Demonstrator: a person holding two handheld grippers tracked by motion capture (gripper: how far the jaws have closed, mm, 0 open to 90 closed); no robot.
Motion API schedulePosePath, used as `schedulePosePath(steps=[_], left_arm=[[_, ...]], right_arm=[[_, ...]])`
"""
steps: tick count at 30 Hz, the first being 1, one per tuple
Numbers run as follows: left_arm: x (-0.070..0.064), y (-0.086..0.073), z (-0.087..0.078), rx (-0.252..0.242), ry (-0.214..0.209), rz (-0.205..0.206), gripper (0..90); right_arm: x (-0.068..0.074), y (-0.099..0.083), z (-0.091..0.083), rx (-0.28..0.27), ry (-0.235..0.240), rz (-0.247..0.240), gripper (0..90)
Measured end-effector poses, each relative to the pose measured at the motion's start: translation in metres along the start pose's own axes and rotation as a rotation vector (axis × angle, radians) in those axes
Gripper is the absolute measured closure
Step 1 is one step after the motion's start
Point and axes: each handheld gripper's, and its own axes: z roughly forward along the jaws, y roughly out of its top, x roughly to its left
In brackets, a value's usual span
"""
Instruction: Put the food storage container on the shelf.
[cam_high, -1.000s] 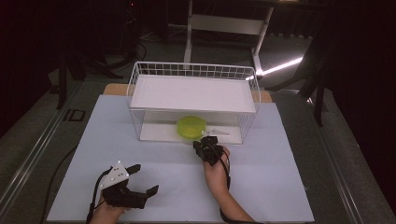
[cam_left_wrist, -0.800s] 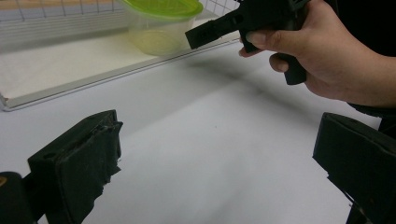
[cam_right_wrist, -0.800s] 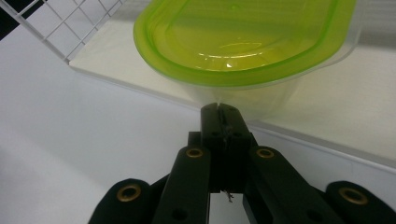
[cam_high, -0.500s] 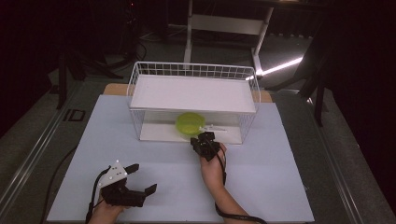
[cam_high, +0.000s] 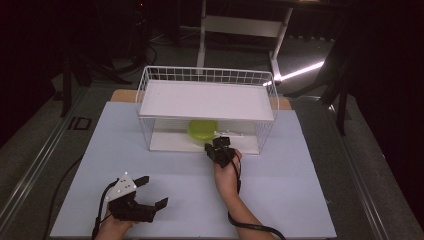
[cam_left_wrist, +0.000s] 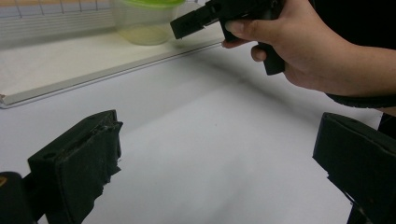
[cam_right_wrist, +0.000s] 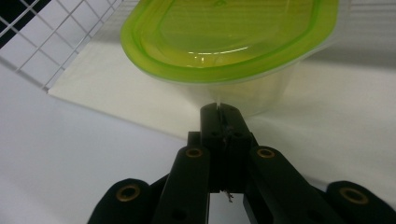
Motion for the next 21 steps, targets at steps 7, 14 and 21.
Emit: schedulePosePath(steps=[7, 14, 21], left_arm=[[-0.001, -0.001, 0.0, -0.003, -0.008, 0.003, 1.7], [0.0, -0.001, 0.0, -0.008, -0.009, 0.002, 1.7], [-0.003, 0.001, 0.002, -0.025, -0.029, 0.015, 1.7]], right_arm=[[-0.002, 0.002, 0.003, -0.006, 0.0, 0.009, 88.6], [0.003, -0.003, -0.006, -0.004, 0.001, -0.029, 87.5], [0.004, -0.019, -0.023, -0.004, 0.027, -0.039, 75.5]])
